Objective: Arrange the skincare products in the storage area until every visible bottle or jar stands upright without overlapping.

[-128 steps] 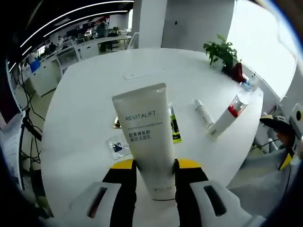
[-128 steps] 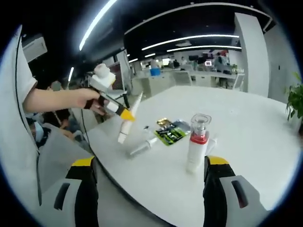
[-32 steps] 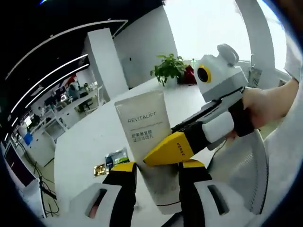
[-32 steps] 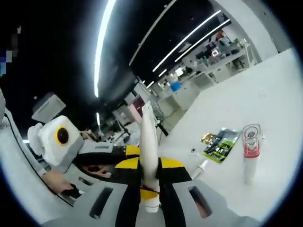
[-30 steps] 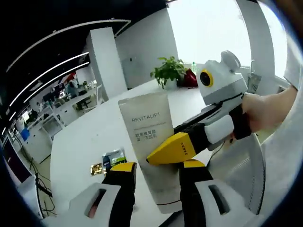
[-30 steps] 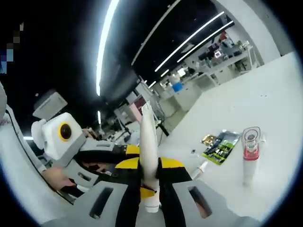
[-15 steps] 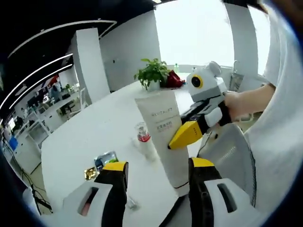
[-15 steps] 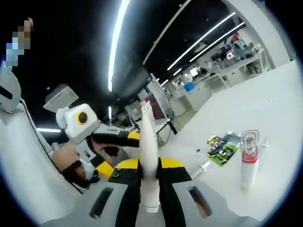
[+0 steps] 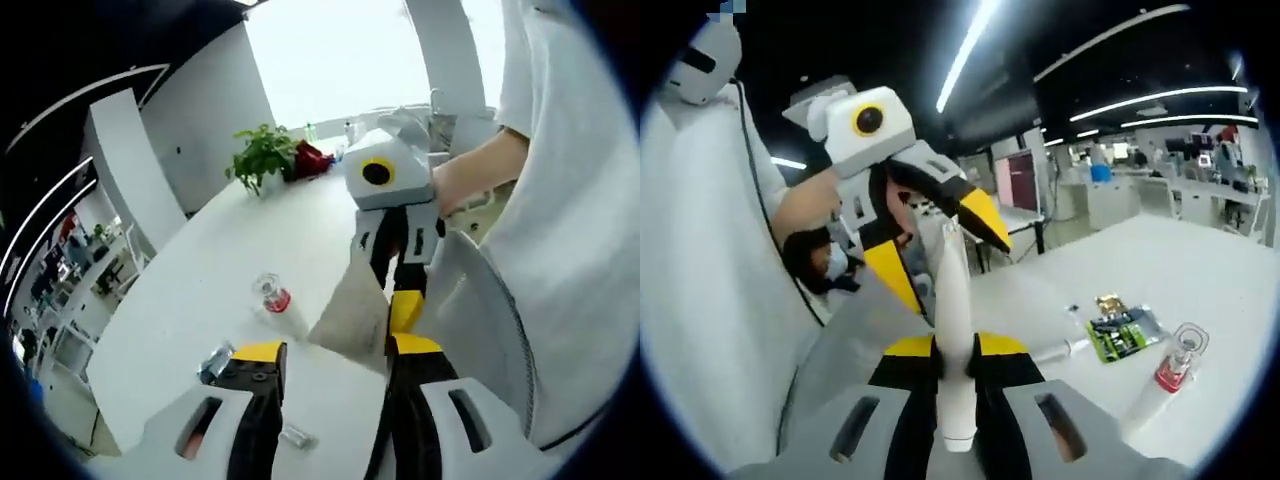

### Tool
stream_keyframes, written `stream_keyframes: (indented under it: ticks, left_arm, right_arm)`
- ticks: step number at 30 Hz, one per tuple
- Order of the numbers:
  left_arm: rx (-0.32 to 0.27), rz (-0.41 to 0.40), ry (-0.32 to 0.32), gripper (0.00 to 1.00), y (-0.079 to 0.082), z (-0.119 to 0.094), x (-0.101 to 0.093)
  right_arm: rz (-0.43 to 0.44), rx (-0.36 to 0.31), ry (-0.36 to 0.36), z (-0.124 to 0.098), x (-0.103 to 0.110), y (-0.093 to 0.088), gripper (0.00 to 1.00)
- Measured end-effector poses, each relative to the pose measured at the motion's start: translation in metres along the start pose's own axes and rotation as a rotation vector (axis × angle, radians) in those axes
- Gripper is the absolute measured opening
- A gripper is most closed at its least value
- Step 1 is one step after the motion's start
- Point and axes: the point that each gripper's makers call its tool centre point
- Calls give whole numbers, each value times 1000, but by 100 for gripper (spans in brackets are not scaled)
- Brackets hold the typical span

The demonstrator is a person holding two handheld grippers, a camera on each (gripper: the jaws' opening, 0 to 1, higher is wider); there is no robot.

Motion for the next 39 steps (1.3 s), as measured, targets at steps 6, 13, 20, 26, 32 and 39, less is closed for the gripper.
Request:
stream_keyframes:
  ticks: [6,13,20,26,32,39]
  left_arm:
    - [40,72,-71,34,-4,2,-12]
    - [103,162,-169,26,-6,10,-29]
    - [139,215,-187,21,-8,17,-32]
    - [162,214,-214,18,-15,21,-33]
    - [173,219,-205,15,-19,24,-32]
    - [202,256,-213,13,-25,29,-32]
  right_arm:
    - [-58,42,29,6,4,-6,11]
    - [-156,86,65,12,6,-5,12]
    - [-180,95,73,13,4,-6,12]
    - [-227,136,78,14,3,-13,12]
    - [-255,156,71,14,0,-18,13]
    - [-255,172,52,16,-4,-25,14]
Point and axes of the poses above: the point that each gripper's makers call its tool centre point, and the gripper's own axes: z roughly forward along the fingers, x roughly to its left, y roughly out of its top, and after that the axes turned 6 degrees about -z, right-handed
